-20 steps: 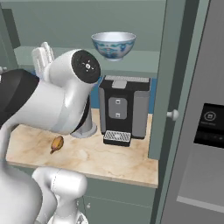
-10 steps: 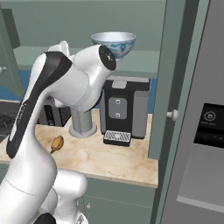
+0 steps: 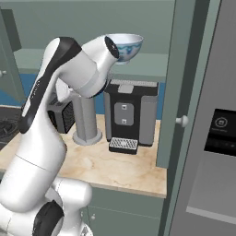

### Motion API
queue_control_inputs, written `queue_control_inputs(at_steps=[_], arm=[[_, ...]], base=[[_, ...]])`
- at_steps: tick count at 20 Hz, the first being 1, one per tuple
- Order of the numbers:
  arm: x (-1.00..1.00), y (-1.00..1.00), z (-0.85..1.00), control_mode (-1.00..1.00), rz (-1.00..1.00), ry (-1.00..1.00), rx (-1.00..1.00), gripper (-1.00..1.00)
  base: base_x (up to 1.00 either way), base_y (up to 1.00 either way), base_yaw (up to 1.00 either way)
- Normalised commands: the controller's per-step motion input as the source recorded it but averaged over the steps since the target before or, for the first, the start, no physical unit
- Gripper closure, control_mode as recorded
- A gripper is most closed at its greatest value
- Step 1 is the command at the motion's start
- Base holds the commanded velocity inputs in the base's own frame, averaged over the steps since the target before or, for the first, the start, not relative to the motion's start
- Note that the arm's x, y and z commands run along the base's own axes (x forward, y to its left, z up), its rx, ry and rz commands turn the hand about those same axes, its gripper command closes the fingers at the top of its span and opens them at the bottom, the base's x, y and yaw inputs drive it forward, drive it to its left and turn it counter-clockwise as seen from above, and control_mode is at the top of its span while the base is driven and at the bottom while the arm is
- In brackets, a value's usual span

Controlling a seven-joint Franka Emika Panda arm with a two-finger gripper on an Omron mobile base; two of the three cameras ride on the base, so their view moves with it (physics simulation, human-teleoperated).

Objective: Retrieve the bowl from the cabinet, then place the raw meat into the bowl to avoid contamination.

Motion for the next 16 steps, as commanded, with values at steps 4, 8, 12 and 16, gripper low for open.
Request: queue_control_inputs(at_steps=[4, 8, 12, 16], arm=[[0.37, 0.33, -0.03, -1.00, 0.10, 0.07, 0.00, -1.00], [0.44, 0.21, 0.00, -1.00, 0.08, 0.07, 0.01, -1.00], [0.42, 0.32, -0.01, -1.00, 0.05, 0.06, 0.09, -1.00], [0.30, 0.49, -0.09, -1.00, 0.06, 0.06, 0.12, -1.00]], base=[[0.00, 0.00, 0.00], [0.00, 0.00, 0.00], [0.00, 0.00, 0.00], [0.00, 0.00, 0.00]])
